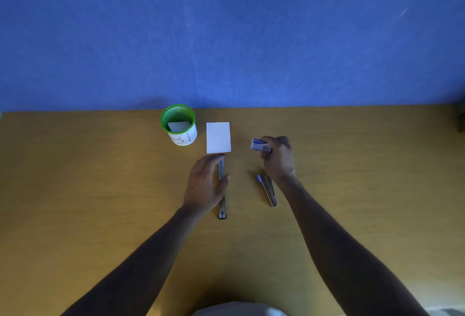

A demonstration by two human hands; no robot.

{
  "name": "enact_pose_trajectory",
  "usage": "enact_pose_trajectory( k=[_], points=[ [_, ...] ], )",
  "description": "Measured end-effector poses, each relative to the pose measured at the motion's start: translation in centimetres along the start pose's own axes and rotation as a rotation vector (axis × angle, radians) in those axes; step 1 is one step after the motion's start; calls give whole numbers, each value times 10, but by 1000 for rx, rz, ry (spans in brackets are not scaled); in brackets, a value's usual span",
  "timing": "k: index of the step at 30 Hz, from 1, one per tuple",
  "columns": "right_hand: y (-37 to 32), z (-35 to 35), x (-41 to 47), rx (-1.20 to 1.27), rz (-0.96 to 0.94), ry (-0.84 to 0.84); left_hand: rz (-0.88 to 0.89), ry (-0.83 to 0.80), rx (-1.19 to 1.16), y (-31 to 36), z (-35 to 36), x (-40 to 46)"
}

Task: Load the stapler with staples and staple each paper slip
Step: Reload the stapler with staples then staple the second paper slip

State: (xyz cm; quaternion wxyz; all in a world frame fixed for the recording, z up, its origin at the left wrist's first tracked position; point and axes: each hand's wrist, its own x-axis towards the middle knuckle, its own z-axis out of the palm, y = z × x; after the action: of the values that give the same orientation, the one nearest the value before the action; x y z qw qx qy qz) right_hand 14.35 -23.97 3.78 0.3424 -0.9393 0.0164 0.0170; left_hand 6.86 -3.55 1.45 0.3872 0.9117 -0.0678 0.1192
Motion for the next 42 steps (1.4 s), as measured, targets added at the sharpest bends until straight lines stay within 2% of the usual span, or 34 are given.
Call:
enact_pose_trajectory(
  k=[3,7,13,15,19,21,25,31,42],
  points=[
    [-16,6,-21,103,-54,-18,40,-10,1,9,-2,5],
    [-30,9,-47,263,-97,-47,-12,-89,-138,17,-6,5],
    [-26,13,-69,371,-51,-110,55,-178,-181,14,-21,5],
    [-25,12,-74,461,0,-124,56,-163,-177,14,-24,4],
    [-28,8,-81,840,225,-75,-6,-121,-217,17,-25,-1],
    [-30,7,-85,924,281,-69,-22,-116,-223,19,-23,-5],
    [-31,4,-88,989,339,-88,-67,-126,-244,23,-22,-9],
    [-28,3,-89,1040,399,-84,-263,-142,-344,21,-24,-11],
    [-25,2,-87,1186,509,-105,-275,-148,-327,26,-29,-10]
  ],
)
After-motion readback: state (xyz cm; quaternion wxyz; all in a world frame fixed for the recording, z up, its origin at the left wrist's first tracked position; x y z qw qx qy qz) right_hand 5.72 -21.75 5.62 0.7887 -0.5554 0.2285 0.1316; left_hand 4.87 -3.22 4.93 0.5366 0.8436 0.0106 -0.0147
